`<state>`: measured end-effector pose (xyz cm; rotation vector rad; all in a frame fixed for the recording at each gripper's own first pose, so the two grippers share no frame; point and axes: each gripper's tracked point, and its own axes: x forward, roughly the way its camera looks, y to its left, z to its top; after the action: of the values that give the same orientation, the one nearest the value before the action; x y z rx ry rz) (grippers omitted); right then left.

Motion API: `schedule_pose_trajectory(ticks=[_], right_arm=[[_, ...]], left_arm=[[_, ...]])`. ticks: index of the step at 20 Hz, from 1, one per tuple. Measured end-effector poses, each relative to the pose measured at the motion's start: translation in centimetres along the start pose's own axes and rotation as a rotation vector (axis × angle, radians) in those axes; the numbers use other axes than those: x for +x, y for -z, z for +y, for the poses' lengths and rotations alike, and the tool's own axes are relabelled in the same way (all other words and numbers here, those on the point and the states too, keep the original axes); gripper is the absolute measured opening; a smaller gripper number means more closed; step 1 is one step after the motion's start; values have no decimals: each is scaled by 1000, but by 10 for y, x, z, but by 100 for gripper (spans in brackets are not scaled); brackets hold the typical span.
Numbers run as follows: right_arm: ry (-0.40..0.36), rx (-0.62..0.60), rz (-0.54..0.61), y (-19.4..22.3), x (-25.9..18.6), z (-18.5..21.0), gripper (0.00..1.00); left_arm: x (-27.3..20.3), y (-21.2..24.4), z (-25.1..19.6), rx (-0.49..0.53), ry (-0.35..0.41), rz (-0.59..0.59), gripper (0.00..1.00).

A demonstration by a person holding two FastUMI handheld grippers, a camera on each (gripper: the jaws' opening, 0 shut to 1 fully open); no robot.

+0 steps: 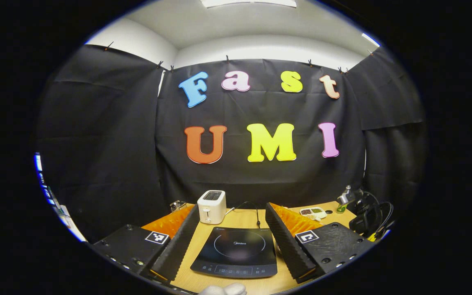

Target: First push the handle of the pot to place it horizontally, then grasp the pot with both hands and set it on the induction cooktop.

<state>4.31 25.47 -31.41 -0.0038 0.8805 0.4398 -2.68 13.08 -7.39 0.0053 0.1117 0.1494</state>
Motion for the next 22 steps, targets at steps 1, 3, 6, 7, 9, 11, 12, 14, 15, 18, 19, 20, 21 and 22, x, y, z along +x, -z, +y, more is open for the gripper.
schedule_pose_trajectory(ticks=[1,3,6,7,9,11,12,14,15,18,19,20,21,22], right_arm=[[6,-8,23,4,10,0,4],[4,-15,86,19,26,-2,4],[16,-31,117,22,42,-7,4],[18,-37,126,22,47,-7,4],[4,-28,143,25,53,-4,1],[1,-19,142,22,56,-4,4],[1,-17,143,20,57,-5,1],[-2,-14,142,19,57,-7,1],[-2,-8,142,21,56,-9,0],[7,-3,142,23,55,-16,4],[9,0,144,25,54,-18,1],[10,2,142,25,54,-19,4],[11,3,144,26,55,-21,1],[16,3,149,30,54,-23,1]], left_arm=[[1,2,3,-5,-12,6,96],[-2,4,9,-18,-35,20,96],[-5,7,14,-26,-54,27,96],[-5,9,18,-26,-64,28,96],[-6,13,16,-35,-70,38,96],[-3,18,17,-36,-75,49,96],[-2,17,16,-38,-75,51,96],[0,15,13,-42,-73,46,96],[1,15,12,-38,-72,45,96],[4,15,5,-38,-58,44,96],[5,15,2,-40,-51,47,96],[5,17,-1,-39,-43,50,96],[4,18,-3,-36,-37,50,96],[5,19,-5,-32,-32,53,96]])
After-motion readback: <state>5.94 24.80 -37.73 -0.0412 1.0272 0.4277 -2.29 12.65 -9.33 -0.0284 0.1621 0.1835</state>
